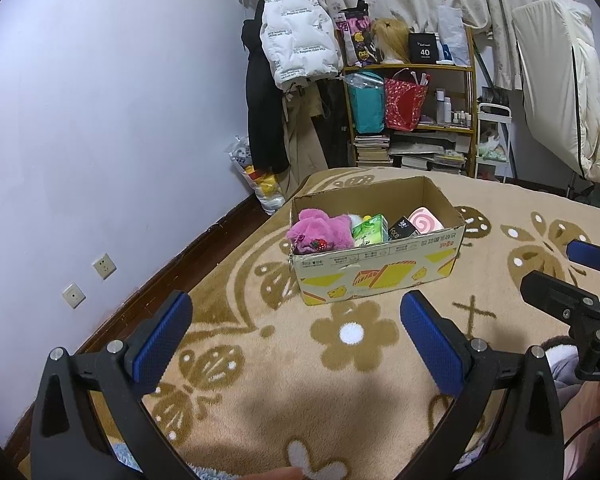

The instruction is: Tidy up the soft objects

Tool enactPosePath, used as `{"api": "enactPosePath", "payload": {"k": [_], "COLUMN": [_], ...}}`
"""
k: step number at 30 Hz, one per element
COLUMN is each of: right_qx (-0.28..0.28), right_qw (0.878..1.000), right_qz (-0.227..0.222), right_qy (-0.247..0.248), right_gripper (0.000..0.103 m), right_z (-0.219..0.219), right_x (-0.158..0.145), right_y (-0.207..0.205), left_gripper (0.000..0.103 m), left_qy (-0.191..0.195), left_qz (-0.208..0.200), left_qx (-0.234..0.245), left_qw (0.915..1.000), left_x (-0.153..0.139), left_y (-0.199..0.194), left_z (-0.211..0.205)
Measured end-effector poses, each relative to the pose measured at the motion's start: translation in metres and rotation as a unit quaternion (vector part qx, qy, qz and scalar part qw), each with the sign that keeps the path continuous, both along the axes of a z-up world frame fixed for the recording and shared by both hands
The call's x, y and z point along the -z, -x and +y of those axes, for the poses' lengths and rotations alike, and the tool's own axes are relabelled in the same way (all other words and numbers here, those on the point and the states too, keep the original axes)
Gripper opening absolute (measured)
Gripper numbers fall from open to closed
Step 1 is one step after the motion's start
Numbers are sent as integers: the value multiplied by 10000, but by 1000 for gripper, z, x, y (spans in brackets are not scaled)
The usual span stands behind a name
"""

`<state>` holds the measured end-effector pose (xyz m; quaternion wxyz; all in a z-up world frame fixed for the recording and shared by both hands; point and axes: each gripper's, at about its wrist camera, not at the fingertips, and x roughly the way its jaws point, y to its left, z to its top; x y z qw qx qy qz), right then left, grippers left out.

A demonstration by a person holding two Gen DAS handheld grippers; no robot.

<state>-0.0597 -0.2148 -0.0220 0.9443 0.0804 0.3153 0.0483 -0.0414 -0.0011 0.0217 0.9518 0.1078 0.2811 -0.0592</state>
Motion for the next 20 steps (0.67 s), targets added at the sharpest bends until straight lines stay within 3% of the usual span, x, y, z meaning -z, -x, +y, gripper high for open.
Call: {"api": "enactPosePath", "payload": {"k": [20], "right_qx": [12], "right_qw": [10000], "right_qz": [-15], "right_qy": [-15], "right_gripper": [103], "right_z": [-1], "right_x": [0], "right_y": [1], "left_gripper": [103], "left_qy": [-27], "left_qz": [72], "left_qx": [-36], "left_qw": [10000], "left_x": [9], "left_y": [1], "left_z": [4]}}
